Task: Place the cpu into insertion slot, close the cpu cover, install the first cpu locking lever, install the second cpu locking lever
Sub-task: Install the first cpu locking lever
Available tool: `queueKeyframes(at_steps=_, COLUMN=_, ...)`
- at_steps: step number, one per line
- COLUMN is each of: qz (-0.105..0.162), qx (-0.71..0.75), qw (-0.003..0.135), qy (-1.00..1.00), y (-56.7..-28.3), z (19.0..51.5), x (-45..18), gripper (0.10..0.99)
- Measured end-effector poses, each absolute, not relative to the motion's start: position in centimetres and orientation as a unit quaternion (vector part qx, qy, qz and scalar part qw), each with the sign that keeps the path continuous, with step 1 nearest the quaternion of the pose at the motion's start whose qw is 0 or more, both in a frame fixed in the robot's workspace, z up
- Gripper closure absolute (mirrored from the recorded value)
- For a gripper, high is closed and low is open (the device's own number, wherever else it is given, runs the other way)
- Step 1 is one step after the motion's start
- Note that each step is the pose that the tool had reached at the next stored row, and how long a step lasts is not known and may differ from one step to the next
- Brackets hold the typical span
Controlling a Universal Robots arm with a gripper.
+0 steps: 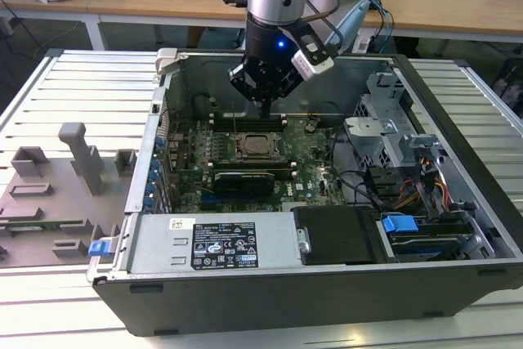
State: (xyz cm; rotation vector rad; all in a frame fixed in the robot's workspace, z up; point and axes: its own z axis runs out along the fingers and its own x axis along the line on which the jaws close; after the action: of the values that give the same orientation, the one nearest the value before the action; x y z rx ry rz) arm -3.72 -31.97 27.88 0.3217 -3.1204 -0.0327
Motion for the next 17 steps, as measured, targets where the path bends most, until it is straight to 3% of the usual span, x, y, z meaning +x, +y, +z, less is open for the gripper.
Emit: queueKeyframes(at_steps=17, qz=-0.01, qx=0.177, qw=0.003, qy=-0.984, y=-31.97, z=27.88, x=-3.72, gripper=0.98)
